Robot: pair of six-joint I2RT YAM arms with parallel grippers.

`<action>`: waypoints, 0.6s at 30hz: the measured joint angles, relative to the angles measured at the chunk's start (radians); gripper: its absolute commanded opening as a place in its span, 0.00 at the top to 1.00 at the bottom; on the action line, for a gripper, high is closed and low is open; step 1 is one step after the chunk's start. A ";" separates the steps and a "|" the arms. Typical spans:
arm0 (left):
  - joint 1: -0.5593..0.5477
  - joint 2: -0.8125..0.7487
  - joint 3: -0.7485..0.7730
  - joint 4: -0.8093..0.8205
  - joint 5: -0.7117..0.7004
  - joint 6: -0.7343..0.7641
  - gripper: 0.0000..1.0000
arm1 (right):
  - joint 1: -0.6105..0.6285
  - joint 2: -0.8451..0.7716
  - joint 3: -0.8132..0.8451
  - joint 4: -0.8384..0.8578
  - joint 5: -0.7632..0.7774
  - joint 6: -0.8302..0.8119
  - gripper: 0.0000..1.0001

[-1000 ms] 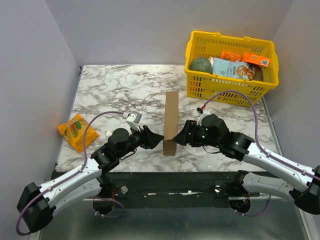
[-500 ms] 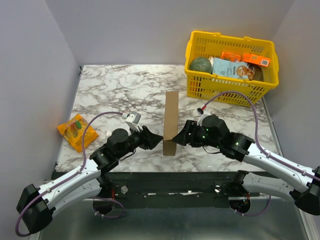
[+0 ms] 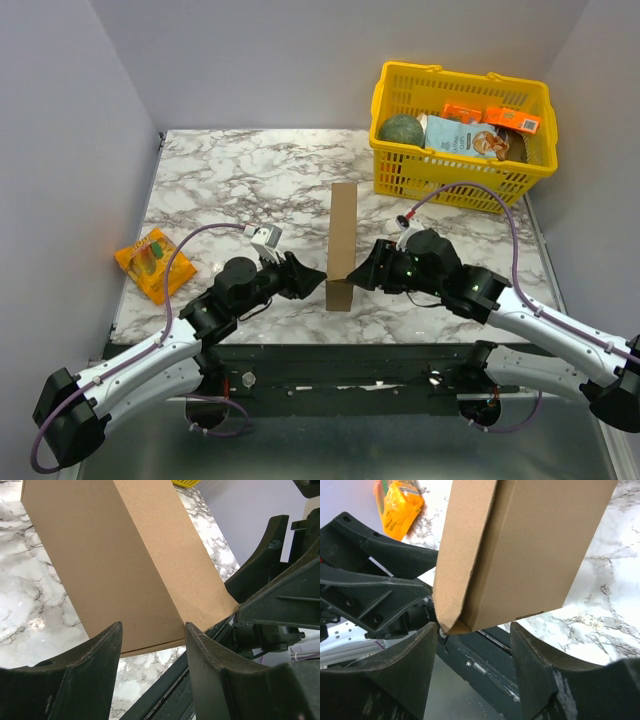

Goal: Fold the paper box

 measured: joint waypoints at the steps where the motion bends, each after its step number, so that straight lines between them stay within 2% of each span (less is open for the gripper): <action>1: 0.000 0.000 0.000 0.000 0.000 0.000 0.39 | -0.002 0.000 -0.003 0.001 0.000 0.000 0.34; 9: 0.001 -0.005 -0.004 -0.027 -0.004 0.001 0.39 | -0.008 -0.001 -0.035 0.044 -0.011 0.025 0.39; 18: 0.001 -0.006 -0.011 -0.060 -0.006 0.001 0.39 | -0.029 -0.027 -0.089 0.119 -0.047 0.087 0.53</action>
